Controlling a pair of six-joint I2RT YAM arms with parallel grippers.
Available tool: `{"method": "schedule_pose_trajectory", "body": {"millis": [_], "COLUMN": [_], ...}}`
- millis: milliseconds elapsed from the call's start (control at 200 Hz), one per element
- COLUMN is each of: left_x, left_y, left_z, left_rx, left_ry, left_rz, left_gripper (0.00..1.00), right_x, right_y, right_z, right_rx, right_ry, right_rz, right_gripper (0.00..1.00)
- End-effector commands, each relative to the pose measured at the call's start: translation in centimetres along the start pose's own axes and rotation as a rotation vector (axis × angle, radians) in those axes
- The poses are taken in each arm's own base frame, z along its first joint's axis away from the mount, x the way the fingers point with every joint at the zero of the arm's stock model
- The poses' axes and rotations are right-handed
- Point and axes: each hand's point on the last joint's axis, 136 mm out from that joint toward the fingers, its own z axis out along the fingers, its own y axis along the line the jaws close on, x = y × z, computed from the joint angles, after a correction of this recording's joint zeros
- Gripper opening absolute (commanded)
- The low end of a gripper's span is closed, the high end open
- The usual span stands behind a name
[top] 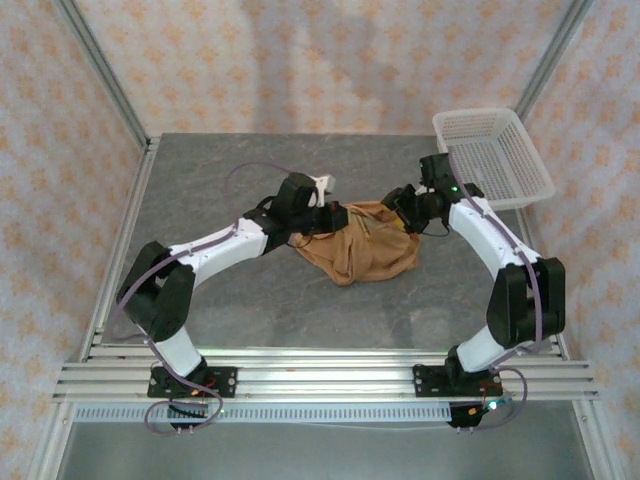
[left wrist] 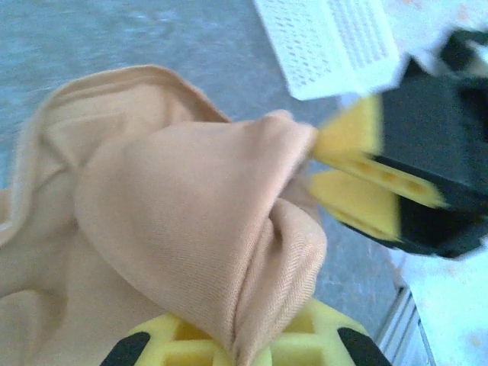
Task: Fold the inside-out t-shirt
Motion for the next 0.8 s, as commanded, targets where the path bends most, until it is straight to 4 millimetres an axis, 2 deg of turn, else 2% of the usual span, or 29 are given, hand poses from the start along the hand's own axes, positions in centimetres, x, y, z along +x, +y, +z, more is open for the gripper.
{"method": "schedule_pose_trajectory", "body": {"millis": [0,100,175,385,470,545,585,641,671,706,741,796], "left_x": [-1.0,-1.0,-1.0,-1.3,-1.2,-1.3,-1.4,-1.7,-1.9,-2.2,-2.8,-3.8], "left_y": [-1.4,-1.4,-1.3,-1.5,-1.5,-1.7,-1.9,-2.3,-2.3,-2.1,-1.8,-0.7], "left_z": [-0.3,-0.2,-0.1,-0.1,-0.2,-0.4,-0.6,-1.1,-1.5,-2.0,-2.8,-4.0], "left_rx": [0.088,0.082,0.076,0.073,0.074,0.077,0.077,0.07,0.058,0.033,0.005,-0.05], "left_ry": [-0.047,-0.043,-0.039,-0.04,-0.038,-0.037,-0.036,-0.029,-0.021,-0.015,-0.016,-0.018], "left_rz": [-0.043,-0.043,-0.039,-0.041,-0.044,-0.046,-0.043,-0.028,-0.017,-0.009,-0.002,-0.002], "left_gripper": [0.0,0.0,0.0,0.0,0.0,0.0,0.0,0.0,0.0,0.0,0.0,0.0], "right_x": [0.7,2.0,3.1,5.1,4.8,4.0,3.5,2.7,2.1,1.5,1.1,0.4], "right_y": [-2.8,-4.8,-5.0,-1.4,-0.5,-0.7,-0.9,-0.9,-0.7,-0.3,0.0,1.0], "right_z": [-2.6,-2.7,-2.3,-0.3,1.4,3.6,4.8,5.7,5.8,5.3,4.4,1.8], "right_rx": [0.104,0.138,0.125,0.02,0.017,0.038,0.052,0.07,0.081,0.092,0.104,0.112], "right_ry": [-0.069,-0.071,-0.064,-0.043,-0.04,-0.04,-0.042,-0.051,-0.053,-0.058,-0.059,-0.09], "right_rz": [-0.064,-0.077,-0.081,-0.114,-0.113,-0.088,-0.079,-0.082,-0.09,-0.108,-0.13,-0.178], "right_gripper": [0.53,0.51,0.49,0.53,0.54,0.53,0.45,0.21,0.09,0.0,0.0,0.0]}}
